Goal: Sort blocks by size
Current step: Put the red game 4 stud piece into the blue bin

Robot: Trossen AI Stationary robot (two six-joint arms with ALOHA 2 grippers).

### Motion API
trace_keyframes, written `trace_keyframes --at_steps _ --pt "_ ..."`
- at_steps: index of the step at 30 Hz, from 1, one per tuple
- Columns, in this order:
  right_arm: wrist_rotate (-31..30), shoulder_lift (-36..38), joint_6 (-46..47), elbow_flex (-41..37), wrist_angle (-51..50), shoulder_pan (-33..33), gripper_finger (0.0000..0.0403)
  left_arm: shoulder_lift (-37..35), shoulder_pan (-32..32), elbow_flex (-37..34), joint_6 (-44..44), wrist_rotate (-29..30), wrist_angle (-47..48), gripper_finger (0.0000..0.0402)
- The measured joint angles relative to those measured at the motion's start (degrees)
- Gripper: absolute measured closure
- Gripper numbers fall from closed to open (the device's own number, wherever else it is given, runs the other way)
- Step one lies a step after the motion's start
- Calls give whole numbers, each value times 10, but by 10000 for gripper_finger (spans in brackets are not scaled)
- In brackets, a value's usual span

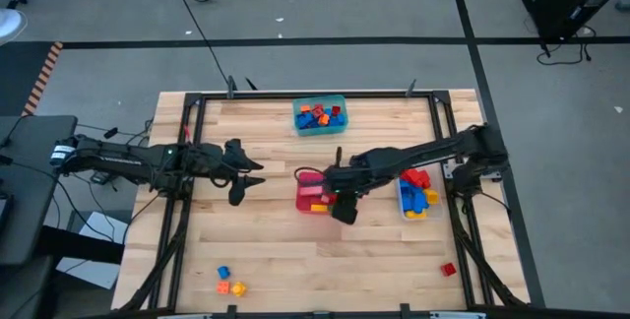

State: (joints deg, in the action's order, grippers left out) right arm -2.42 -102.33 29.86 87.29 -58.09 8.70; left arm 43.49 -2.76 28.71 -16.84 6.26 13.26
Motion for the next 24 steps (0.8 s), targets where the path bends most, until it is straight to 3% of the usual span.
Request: trace_keyframes --at_steps 5,14,24 --pt "-31 66 20 0 -23 14 244 0 0 0 0 0 -7 199" --pt "-106 163 140 0 -128 52 257 0 0 0 0 0 -22 199" --pt "-182 175 246 0 -161 141 260 0 0 1 0 0 -61 199"
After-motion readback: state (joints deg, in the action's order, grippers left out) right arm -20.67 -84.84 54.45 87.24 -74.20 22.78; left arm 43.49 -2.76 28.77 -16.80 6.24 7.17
